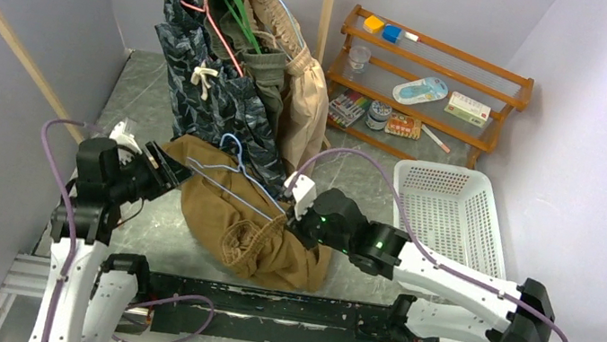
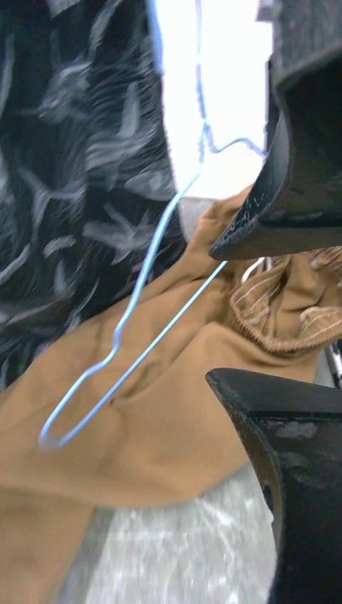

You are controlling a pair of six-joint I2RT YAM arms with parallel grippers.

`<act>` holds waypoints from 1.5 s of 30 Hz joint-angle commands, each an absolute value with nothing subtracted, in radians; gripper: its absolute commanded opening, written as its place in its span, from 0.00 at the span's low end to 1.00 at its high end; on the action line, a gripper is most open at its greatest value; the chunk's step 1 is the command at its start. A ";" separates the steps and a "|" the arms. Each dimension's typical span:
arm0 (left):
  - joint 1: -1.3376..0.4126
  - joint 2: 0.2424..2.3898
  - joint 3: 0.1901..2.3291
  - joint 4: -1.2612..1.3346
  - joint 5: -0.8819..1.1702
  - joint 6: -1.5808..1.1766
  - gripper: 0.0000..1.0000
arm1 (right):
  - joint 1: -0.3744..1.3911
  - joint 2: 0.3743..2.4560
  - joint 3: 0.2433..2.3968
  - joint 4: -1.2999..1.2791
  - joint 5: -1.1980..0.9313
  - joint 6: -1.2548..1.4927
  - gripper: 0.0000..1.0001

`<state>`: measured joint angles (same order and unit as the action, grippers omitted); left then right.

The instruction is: Remove the shorts from the hanger

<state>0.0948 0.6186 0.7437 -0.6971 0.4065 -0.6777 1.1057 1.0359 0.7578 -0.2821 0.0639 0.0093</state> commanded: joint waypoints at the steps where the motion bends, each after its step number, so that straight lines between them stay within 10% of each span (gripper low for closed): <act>1: 0.098 0.510 0.683 -0.640 0.609 -0.755 0.63 | 1.107 1.105 0.827 -0.118 0.018 0.051 0.00; 27: 0.059 0.644 0.885 -0.612 0.671 -0.723 0.55 | 1.108 1.339 0.902 0.056 0.004 0.168 0.00; 35: -0.338 0.768 0.936 -0.573 0.273 -0.796 0.56 | 1.110 1.395 0.977 0.010 0.017 0.192 0.00; 45: -0.395 0.723 0.779 -0.438 0.162 -0.989 0.52 | 1.113 1.379 0.957 0.040 -0.036 0.211 0.00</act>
